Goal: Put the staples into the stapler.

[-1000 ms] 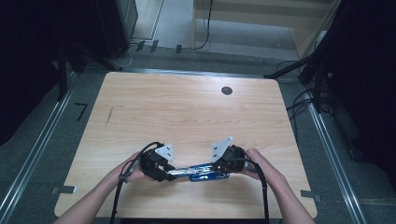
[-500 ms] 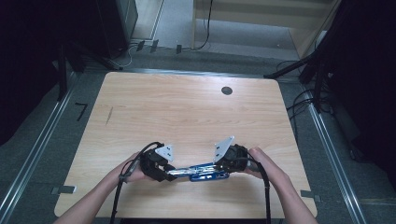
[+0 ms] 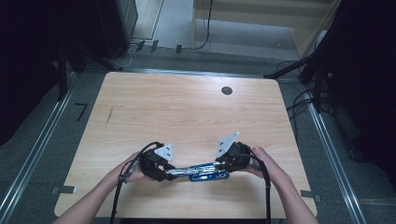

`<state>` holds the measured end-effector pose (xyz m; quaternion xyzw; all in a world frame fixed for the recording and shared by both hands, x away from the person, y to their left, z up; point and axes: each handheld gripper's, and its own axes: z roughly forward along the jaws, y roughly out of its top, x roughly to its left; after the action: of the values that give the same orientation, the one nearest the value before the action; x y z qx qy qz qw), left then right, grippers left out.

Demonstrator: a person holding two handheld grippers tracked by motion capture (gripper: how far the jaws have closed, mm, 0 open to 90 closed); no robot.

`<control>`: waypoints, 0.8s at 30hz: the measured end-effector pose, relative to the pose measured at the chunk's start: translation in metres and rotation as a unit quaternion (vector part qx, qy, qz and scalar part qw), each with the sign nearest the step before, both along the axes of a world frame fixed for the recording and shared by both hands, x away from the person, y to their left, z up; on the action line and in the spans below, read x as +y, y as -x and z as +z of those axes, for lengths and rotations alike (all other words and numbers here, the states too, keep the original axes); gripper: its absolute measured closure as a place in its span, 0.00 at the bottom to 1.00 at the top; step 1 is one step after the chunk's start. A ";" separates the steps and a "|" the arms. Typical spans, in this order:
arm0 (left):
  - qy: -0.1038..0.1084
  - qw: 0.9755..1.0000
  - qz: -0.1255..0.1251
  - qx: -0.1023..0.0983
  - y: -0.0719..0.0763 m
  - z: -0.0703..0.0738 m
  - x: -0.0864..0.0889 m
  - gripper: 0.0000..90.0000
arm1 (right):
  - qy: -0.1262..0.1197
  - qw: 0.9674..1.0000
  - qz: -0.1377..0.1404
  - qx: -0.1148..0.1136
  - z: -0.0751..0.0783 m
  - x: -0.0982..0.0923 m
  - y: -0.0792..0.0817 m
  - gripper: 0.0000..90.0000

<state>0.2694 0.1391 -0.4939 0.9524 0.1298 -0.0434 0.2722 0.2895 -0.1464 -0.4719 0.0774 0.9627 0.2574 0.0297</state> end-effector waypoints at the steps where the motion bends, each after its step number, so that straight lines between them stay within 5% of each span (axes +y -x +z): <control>1: -0.001 1.000 0.001 -0.001 0.000 0.000 0.000 0.73 | -0.007 1.000 -0.005 0.006 0.000 0.000 -0.001 0.80; 13: 0.011 1.000 0.000 -0.019 0.003 0.009 -0.001 0.73 | 0.001 0.997 -0.072 0.013 -0.005 0.013 -0.003 0.70; 20: 0.017 0.999 0.003 -0.031 0.005 0.012 -0.005 0.73 | 0.011 0.996 -0.088 0.019 -0.003 0.013 -0.003 0.68; 24: 0.013 0.999 0.002 -0.035 0.005 0.014 -0.005 0.73 | -0.002 0.994 -0.105 0.024 -0.002 0.007 -0.004 0.60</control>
<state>0.2640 0.1338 -0.4797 0.9497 0.1213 -0.0112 0.2886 0.2932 -0.1390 -0.4735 0.1844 0.9491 0.2532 0.0334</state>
